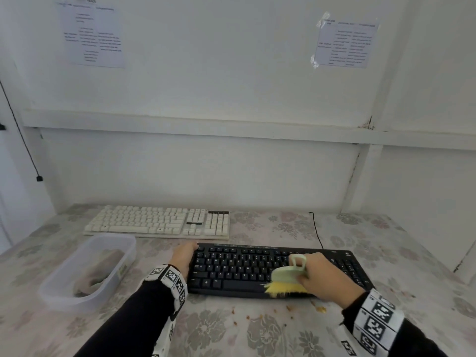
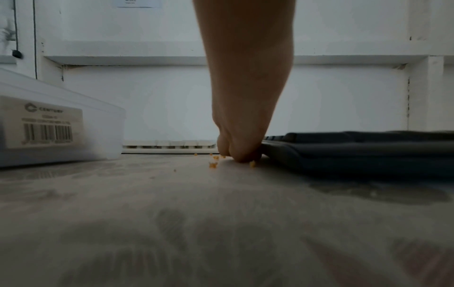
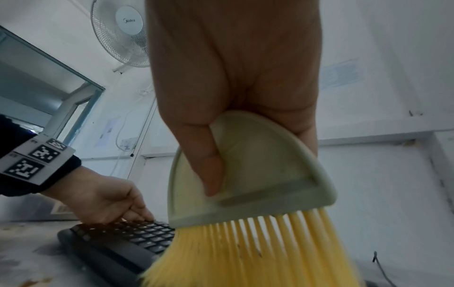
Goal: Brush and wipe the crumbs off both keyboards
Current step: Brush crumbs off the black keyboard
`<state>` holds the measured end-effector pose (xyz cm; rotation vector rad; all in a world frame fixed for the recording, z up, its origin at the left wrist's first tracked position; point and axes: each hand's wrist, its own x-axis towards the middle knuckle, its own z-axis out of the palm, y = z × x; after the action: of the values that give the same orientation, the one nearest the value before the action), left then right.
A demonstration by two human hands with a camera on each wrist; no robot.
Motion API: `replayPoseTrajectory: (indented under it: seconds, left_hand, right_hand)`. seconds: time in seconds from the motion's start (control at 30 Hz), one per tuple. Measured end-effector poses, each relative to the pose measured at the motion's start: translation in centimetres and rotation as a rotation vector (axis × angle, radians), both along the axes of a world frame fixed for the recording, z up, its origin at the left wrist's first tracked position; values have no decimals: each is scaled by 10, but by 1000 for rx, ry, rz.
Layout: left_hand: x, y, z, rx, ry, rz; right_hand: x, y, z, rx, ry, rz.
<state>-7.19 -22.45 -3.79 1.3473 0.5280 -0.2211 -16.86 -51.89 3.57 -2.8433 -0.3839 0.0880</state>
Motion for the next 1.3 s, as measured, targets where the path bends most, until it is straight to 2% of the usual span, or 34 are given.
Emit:
replayPoseTrajectory:
  seconds: [0.1,0.2,0.27,0.33,0.43,0.53,0.73,0.8,0.9,0.93,1.07,1.2,1.3]
  left_hand:
    - [-1,2,1,12,21,-48]
    - [-4,3,4,27,8,-107]
    - [-6,6,8,65,-7,-130]
    - [-3,12,6,134,-5,-204]
    - [-2,25,8,295,-9,-368]
    - [-4,35,9,443,-85,-553]
    - [-6,46,11,531,-274,-828]
    - [-6,51,11,667,-278,-930]
    - [-6,53,13,1050,-204,-1015]
    - [-7,53,12,1121,-170,-1020]
    - [-16,48,21,1194,-80,-1119]
    - [-10,55,17,1238,-60,-1224]
    - [-7,60,13,1244,-80,-1246]
  right_hand:
    - [-3,7,14,-47,-16,-32]
    - [-5,43,23,49,-24,-7]
    - [-3,74,19,130,8,79]
    - [0,103,10,197,47,153]
    - [1,131,4,170,56,179]
    - [2,132,1,109,47,117]
    - [3,103,3,107,187,-1]
    - [5,100,8,94,180,-14]
    - [12,109,17,121,115,-41]
    - [14,117,18,142,84,-33]
    - [17,153,14,241,40,53]
    - [16,160,6,136,62,90]
    - [14,150,9,86,116,36]
